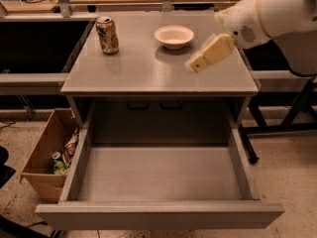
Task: Place orange can into top drawer
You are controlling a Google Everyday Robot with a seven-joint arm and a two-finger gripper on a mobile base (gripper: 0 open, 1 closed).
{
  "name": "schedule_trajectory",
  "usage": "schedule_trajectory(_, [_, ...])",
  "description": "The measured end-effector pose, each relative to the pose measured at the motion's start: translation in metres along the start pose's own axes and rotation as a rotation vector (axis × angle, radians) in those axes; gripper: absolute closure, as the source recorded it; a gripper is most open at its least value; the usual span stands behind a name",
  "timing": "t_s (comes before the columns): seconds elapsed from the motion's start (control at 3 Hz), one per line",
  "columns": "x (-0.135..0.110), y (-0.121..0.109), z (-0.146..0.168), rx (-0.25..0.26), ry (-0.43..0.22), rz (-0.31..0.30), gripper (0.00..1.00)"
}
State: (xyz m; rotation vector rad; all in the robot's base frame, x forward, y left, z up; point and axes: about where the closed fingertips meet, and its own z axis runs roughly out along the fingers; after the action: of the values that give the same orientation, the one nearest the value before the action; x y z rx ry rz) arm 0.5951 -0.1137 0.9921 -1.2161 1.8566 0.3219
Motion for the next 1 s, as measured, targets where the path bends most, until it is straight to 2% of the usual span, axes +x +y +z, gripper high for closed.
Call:
schedule_trajectory(0.33, [-0.047, -0.013, 0.067, -0.015, -0.191, 0.071, 0.0])
schedule_trajectory(0.67, [-0.074, -0.028, 0.104, 0.036, -0.298, 0.086, 0.0])
schedule_trajectory(1.0, [-0.079, -0.036, 0.106, 0.063, -0.322, 0.092, 0.0])
